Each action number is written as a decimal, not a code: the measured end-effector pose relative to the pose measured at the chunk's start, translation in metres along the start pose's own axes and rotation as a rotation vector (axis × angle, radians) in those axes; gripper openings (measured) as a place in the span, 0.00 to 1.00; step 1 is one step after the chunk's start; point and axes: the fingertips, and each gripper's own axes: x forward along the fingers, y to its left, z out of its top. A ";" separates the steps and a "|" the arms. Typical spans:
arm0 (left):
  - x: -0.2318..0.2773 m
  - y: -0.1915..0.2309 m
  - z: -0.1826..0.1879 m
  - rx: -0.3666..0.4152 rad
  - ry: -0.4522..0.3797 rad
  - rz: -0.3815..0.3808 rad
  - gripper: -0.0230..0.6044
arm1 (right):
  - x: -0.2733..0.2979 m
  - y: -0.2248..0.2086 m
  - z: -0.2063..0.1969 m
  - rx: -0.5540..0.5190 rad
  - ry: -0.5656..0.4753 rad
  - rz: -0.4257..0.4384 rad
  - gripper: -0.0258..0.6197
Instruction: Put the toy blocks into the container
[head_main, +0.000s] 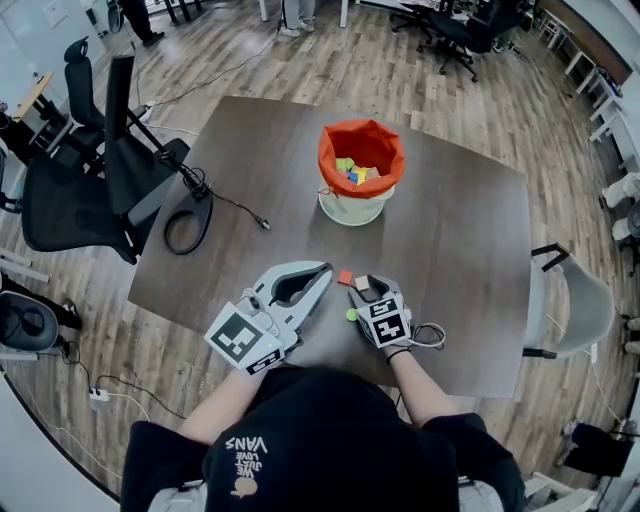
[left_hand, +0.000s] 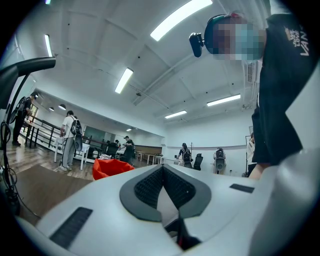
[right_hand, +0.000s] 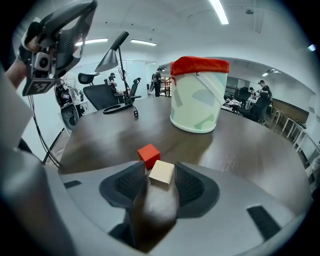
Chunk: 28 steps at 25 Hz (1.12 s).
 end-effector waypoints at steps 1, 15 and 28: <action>0.000 0.000 0.000 0.000 0.000 -0.001 0.05 | 0.001 0.000 0.000 -0.001 0.002 -0.001 0.32; 0.000 0.003 0.000 -0.002 0.002 0.005 0.05 | 0.015 -0.008 -0.018 0.031 0.081 -0.017 0.31; 0.001 0.001 0.000 -0.007 -0.004 0.001 0.05 | -0.009 -0.010 0.005 0.009 -0.015 -0.037 0.28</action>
